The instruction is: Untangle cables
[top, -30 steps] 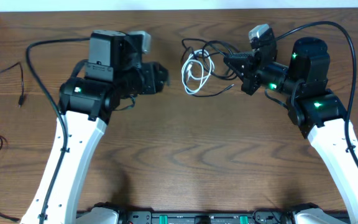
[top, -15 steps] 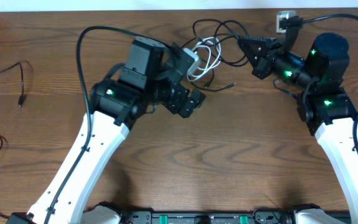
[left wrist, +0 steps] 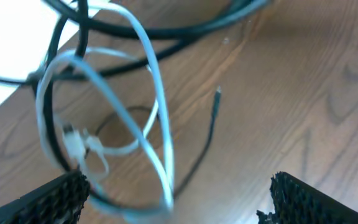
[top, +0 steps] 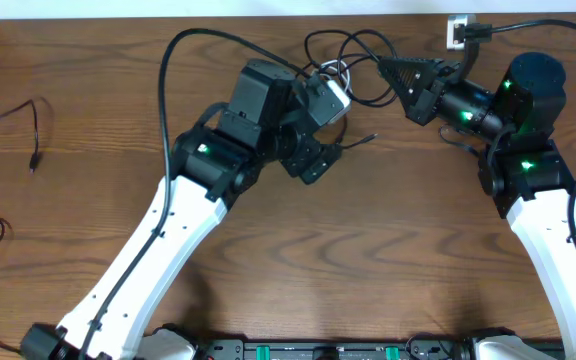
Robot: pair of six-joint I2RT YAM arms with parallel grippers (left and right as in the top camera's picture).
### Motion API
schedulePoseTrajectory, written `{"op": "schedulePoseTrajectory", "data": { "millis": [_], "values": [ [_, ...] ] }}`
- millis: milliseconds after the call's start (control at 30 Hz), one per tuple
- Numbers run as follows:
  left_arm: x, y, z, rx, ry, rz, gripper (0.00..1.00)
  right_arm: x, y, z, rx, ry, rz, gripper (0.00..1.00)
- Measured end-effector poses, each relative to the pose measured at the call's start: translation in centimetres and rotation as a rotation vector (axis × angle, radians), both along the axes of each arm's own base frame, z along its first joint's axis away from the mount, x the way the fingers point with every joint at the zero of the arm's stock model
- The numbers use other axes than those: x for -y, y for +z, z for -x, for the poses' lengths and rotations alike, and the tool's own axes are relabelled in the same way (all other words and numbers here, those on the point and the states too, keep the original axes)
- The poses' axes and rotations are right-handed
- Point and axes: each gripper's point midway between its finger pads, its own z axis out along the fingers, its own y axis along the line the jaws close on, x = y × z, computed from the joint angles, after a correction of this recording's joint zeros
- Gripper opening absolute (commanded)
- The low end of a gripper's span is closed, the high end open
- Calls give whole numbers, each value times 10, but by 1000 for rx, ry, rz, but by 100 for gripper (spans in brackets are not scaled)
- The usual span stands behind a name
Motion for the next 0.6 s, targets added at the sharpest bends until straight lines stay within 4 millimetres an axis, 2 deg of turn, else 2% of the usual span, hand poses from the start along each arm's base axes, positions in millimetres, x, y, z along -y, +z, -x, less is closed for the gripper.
{"op": "schedulePoseTrajectory", "data": {
  "millis": [133, 267, 300, 333, 400, 433, 600],
  "values": [
    [8, -16, -14, 1, -11, -13, 94, -3, 1, 5, -20, 32, -20, 1],
    [13, -17, -23, 25, -16, -5, 94, -5, 1, 7, -28, 49, -28, 1],
    [14, -15, -24, 32, -16, -1, 91, -6, 1, 8, -29, 52, -29, 1],
    [15, -14, -25, 37, -16, 2, 75, -5, 1, 8, -29, 53, -29, 1],
    [15, -14, -25, 39, -17, 2, 27, -5, 1, 8, -30, 54, -29, 1],
    [14, -14, -25, 39, -16, 2, 8, -5, 1, 8, -30, 54, -29, 1],
    [15, -14, -25, 41, -18, 0, 8, -1, 1, 7, -31, 48, -30, 1]
  ]
}}
